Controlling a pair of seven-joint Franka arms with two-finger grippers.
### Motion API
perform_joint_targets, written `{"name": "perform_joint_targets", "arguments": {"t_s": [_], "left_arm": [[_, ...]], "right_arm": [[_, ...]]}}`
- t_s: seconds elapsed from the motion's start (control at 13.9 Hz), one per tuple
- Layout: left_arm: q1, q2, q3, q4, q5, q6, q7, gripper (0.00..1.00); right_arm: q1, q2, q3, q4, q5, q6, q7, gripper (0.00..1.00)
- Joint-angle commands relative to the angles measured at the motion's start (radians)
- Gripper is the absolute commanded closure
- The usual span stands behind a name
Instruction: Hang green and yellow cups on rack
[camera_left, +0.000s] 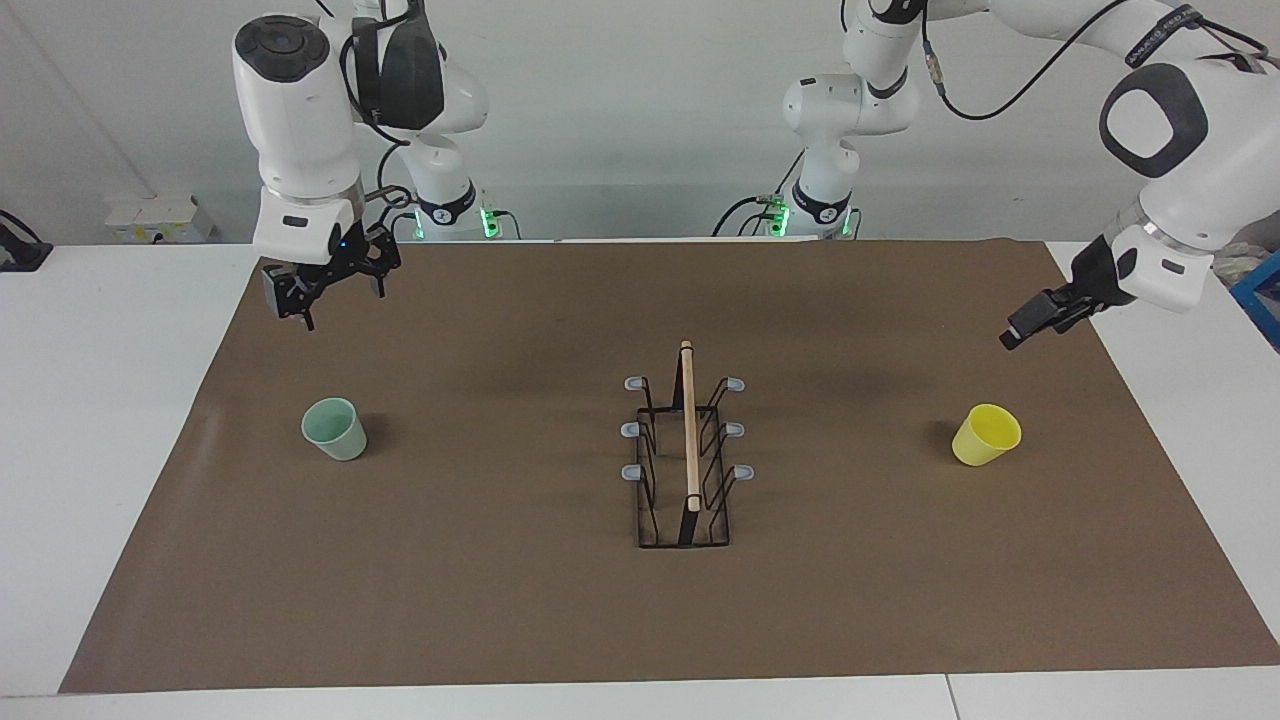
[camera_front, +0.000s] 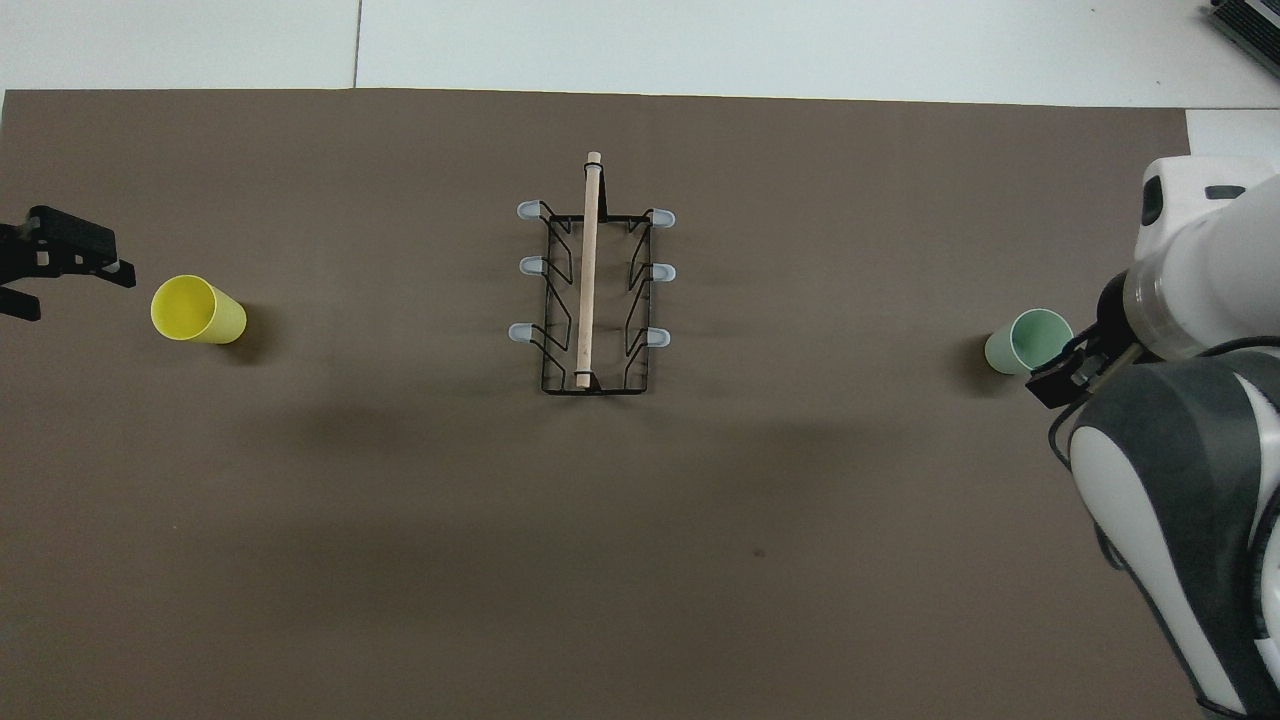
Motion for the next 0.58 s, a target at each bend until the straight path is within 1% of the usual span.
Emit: {"name": "perform_joint_targets", "arguments": {"t_s": [0.0, 0.14, 0.22, 0.29, 0.36, 0.43, 0.5], "left_arm": [[-0.024, 0.067, 0.068, 0.046, -0.060, 0.014, -0.206, 0.01], [-0.027, 0.106, 0.079, 0.051, -0.059, 0.028, -0.358, 0.01], [-0.030, 0.136, 0.108, 0.056, -0.063, 0.029, -0.416, 0.01], [-0.035, 0.171, 0.125, 0.069, -0.073, 0.029, -0.464, 0.01], [-0.034, 0.200, 0.136, 0.075, -0.100, 0.035, -0.496, 0.01], [-0.031, 0.234, 0.171, 0.082, -0.146, 0.054, -0.532, 0.01], [-0.026, 0.272, 0.202, 0.085, -0.222, 0.073, -0.569, 0.00]], "right_arm": [[0.037, -0.022, 0.006, -0.086, -0.119, 0.050, -0.058, 0.00], [0.051, -0.004, 0.007, -0.098, -0.185, 0.062, -0.075, 0.00], [0.064, 0.015, 0.006, -0.103, -0.209, 0.061, -0.075, 0.00], [0.086, 0.042, 0.006, -0.101, -0.261, 0.052, -0.075, 0.00], [0.115, 0.070, 0.006, -0.101, -0.321, 0.041, -0.075, 0.00], [0.136, 0.099, 0.006, -0.101, -0.360, 0.033, -0.075, 0.00], [0.138, 0.119, 0.007, -0.101, -0.386, 0.035, -0.075, 0.00]]}}
